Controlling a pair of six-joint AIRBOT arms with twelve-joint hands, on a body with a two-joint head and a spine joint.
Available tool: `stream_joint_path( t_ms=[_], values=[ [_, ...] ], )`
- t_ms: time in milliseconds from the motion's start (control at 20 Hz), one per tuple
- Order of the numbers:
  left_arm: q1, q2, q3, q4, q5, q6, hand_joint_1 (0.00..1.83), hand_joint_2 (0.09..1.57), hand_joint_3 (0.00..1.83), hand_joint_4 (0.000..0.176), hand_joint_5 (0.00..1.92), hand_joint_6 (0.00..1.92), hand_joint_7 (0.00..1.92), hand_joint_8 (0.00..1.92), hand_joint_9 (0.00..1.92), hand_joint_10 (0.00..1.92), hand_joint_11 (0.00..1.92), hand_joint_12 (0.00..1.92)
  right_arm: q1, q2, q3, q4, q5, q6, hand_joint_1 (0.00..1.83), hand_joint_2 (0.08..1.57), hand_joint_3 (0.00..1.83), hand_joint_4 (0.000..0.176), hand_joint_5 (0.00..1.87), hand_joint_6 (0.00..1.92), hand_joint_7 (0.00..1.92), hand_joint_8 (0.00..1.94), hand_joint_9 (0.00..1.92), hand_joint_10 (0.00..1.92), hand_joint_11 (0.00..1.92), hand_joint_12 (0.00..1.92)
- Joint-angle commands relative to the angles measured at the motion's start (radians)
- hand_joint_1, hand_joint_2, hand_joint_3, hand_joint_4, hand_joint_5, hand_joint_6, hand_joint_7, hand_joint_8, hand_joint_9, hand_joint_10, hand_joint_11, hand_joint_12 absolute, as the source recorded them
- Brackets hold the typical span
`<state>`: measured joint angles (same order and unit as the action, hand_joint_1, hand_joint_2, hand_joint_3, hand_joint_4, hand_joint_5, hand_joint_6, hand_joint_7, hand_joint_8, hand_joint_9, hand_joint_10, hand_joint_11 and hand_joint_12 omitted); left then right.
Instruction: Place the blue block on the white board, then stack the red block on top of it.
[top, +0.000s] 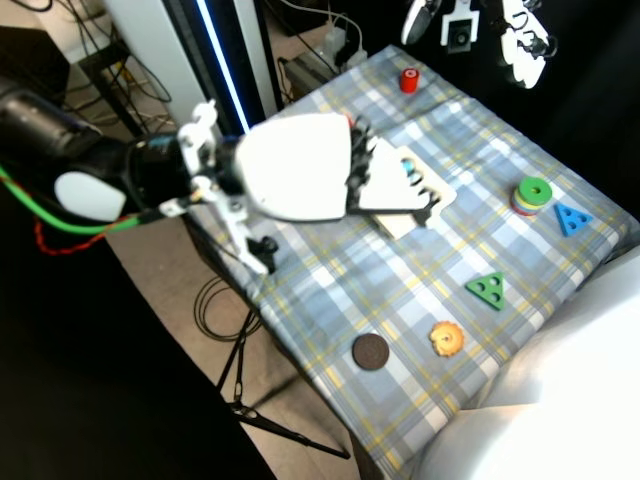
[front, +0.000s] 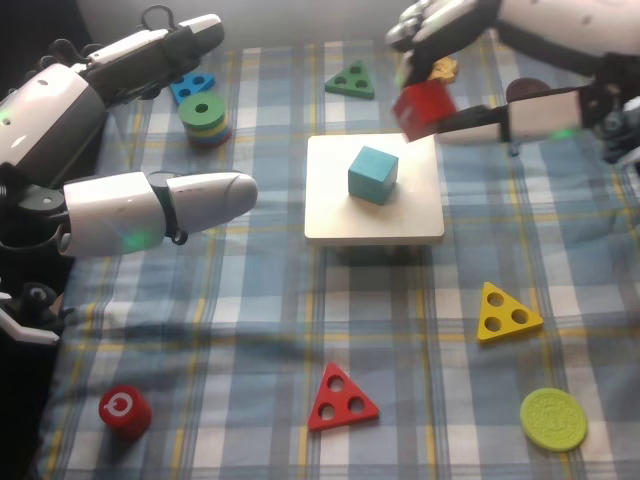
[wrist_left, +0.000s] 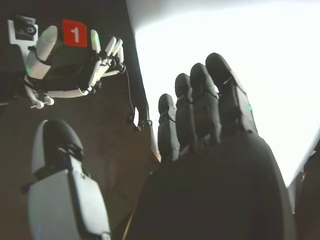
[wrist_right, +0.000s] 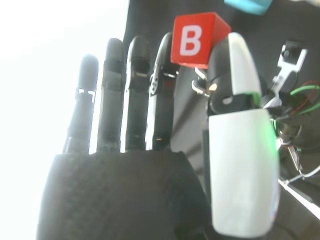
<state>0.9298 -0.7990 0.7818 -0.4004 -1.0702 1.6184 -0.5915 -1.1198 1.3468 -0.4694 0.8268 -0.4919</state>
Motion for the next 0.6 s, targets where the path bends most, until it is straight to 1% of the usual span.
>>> stream_joint_path(
  t_ms=[0, 50, 100, 150, 200, 250, 300, 350, 500, 550],
  values=[
    [-0.004, 0.005, -0.001, 0.023, -0.117, -0.010, 0.66, 0.85, 0.00, 0.119, 0.33, 0.00, 0.34, 0.00, 0.32, 0.00, 0.00, 0.87, 0.018, -0.012, 0.011, 0.024, 0.107, 0.024, 1.15, 1.08, 0.00, 0.000, 1.04, 0.88, 0.81, 0.01, 0.76, 0.01, 0.38, 0.99],
    [-0.004, 0.005, 0.000, 0.023, -0.115, -0.010, 0.66, 0.85, 0.00, 0.119, 0.33, 0.00, 0.34, 0.00, 0.32, 0.01, 0.00, 0.87, 0.020, -0.029, 0.023, 0.012, 0.106, 0.043, 1.13, 1.08, 0.00, 0.000, 1.05, 0.86, 0.84, 0.01, 0.75, 0.00, 0.27, 1.03],
    [-0.004, 0.005, 0.000, 0.023, -0.114, -0.010, 0.66, 0.85, 0.00, 0.119, 0.33, 0.00, 0.34, 0.00, 0.32, 0.01, 0.00, 0.87, 0.020, -0.036, 0.028, 0.008, 0.105, 0.045, 1.13, 1.08, 0.00, 0.000, 1.05, 0.86, 0.84, 0.01, 0.75, 0.00, 0.27, 1.03],
    [-0.004, 0.005, 0.000, 0.023, -0.113, -0.010, 0.67, 0.85, 0.00, 0.128, 0.33, 0.00, 0.34, 0.00, 0.31, 0.00, 0.00, 0.84, 0.020, -0.042, 0.032, 0.003, 0.100, 0.047, 1.15, 1.07, 0.00, 0.000, 1.07, 0.82, 0.85, 0.01, 0.75, 0.00, 0.21, 1.07],
    [-0.004, 0.005, 0.001, 0.023, -0.111, -0.010, 0.68, 0.85, 0.00, 0.133, 0.33, 0.00, 0.34, 0.00, 0.30, 0.00, 0.00, 0.79, 0.023, -0.054, 0.040, -0.011, 0.086, 0.054, 1.17, 1.07, 0.00, 0.000, 1.08, 0.80, 0.86, 0.01, 0.75, 0.00, 0.18, 1.09],
    [-0.004, 0.005, 0.001, 0.023, -0.110, -0.010, 0.67, 0.85, 0.00, 0.138, 0.32, 0.00, 0.34, 0.00, 0.30, 0.00, 0.00, 0.78, 0.024, -0.059, 0.042, -0.015, 0.083, 0.055, 1.17, 1.07, 0.00, 0.000, 1.09, 0.80, 0.87, 0.01, 0.75, 0.00, 0.16, 1.09],
    [-0.004, 0.005, 0.002, 0.023, -0.108, -0.010, 0.66, 0.85, 0.00, 0.131, 0.33, 0.00, 0.34, 0.00, 0.30, 0.00, 0.00, 0.78, 0.026, -0.063, 0.044, -0.017, 0.081, 0.055, 1.16, 1.07, 0.00, 0.000, 1.09, 0.80, 0.86, 0.00, 0.74, 0.00, 0.15, 1.09],
    [-0.005, 0.005, 0.003, 0.023, -0.107, -0.010, 0.67, 0.85, 0.00, 0.133, 0.33, 0.00, 0.34, 0.00, 0.30, 0.00, 0.00, 0.74, 0.029, -0.068, 0.046, -0.022, 0.079, 0.055, 1.15, 1.07, 0.00, 0.000, 1.07, 0.82, 0.86, 0.00, 0.72, 0.00, 0.12, 1.09],
    [-0.007, 0.003, 0.004, 0.023, -0.107, -0.010, 0.69, 0.85, 0.00, 0.134, 0.33, 0.00, 0.33, 0.00, 0.29, 0.00, 0.00, 0.69, 0.042, -0.082, 0.051, -0.044, 0.065, 0.055, 1.13, 1.08, 0.00, 0.000, 1.06, 0.85, 0.86, 0.00, 0.72, 0.00, 0.13, 1.09],
    [-0.008, 0.003, 0.005, 0.023, -0.106, -0.010, 0.68, 0.86, 0.00, 0.119, 0.32, 0.00, 0.33, 0.00, 0.29, 0.00, 0.00, 0.69, 0.042, -0.085, 0.053, -0.047, 0.062, 0.055, 1.12, 1.08, 0.00, 0.000, 1.05, 0.87, 0.86, 0.00, 0.72, 0.00, 0.14, 1.09]
  ],
)
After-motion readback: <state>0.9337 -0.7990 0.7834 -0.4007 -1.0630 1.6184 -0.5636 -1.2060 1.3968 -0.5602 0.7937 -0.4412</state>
